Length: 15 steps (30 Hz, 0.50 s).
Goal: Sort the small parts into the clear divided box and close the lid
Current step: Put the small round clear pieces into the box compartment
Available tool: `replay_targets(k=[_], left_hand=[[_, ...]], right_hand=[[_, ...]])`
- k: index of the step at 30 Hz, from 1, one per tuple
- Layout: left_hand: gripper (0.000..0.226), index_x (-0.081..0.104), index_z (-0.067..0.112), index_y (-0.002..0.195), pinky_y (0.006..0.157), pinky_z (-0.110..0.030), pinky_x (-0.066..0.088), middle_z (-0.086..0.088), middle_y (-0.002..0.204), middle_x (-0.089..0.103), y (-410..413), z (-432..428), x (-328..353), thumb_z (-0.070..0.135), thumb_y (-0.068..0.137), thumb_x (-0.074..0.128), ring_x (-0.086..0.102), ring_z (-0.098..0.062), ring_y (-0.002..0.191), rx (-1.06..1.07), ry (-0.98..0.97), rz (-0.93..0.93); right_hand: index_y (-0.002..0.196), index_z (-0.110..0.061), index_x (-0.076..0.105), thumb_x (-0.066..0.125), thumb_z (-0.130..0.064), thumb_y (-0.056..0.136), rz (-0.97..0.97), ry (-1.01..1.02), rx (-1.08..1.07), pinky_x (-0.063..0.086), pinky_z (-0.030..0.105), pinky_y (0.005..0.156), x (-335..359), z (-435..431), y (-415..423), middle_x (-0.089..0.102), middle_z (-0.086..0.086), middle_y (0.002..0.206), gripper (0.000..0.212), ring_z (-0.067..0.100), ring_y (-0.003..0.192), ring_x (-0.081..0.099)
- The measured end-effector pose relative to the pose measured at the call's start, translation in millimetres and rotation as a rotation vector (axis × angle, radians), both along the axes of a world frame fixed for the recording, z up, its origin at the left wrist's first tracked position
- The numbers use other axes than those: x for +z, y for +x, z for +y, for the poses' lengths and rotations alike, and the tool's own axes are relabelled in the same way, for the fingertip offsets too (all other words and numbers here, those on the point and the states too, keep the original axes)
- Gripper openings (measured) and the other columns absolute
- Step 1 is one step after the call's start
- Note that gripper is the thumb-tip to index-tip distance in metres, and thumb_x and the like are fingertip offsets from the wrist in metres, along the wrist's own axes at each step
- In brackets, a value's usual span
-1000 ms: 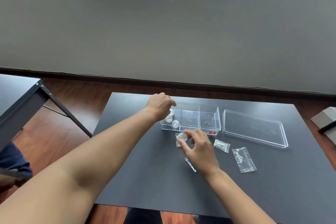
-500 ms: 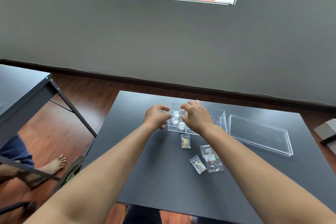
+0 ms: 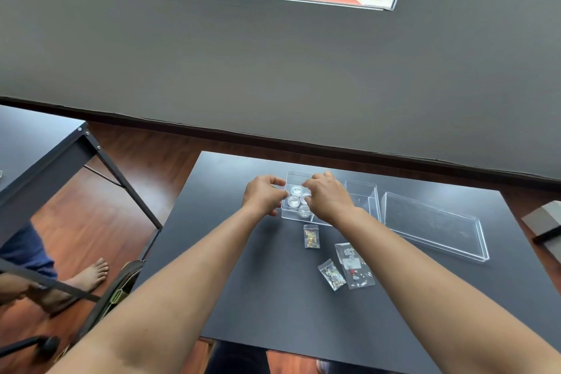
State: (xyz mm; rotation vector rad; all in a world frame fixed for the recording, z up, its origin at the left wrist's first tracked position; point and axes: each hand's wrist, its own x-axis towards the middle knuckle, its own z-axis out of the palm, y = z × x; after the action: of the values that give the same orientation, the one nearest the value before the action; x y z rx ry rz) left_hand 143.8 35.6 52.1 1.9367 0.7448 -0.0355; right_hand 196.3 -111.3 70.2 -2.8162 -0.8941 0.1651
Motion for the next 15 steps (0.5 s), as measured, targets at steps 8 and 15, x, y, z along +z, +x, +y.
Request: replay_targets(k=[8, 15], left_hand=[[0.029, 0.068, 0.027, 0.112, 0.084, -0.038, 0.057, -0.001, 0.102, 0.072, -11.4, -6.0, 5.6, 0.031, 0.083, 0.067, 0.069, -0.022, 0.092, 0.002, 0.169, -0.074], [0.008, 0.065, 0.033, 0.089, 0.072, -0.032, 0.051, 0.003, 0.083, 0.068, -63.0, -41.0, 1.1, 0.030, 0.087, 0.058, 0.066, -0.020, 0.079, 0.018, 0.206, -0.231]], right_hand=[[0.107, -0.014, 0.069, 0.057, -0.013, 0.090, 0.078, 0.429, -0.130, 0.042, 0.029, 0.087, 11.0, -39.8, -35.3, 0.066, 0.006, 0.098, 0.021, 0.020, 0.098, 0.053], [0.072, -0.022, 0.069, 0.070, -0.017, 0.081, 0.269, 0.498, -0.313, 0.044, 0.023, 0.070, -13.1, -88.0, -88.9, 0.063, -0.011, 0.071, 0.010, 0.010, 0.071, 0.059]])
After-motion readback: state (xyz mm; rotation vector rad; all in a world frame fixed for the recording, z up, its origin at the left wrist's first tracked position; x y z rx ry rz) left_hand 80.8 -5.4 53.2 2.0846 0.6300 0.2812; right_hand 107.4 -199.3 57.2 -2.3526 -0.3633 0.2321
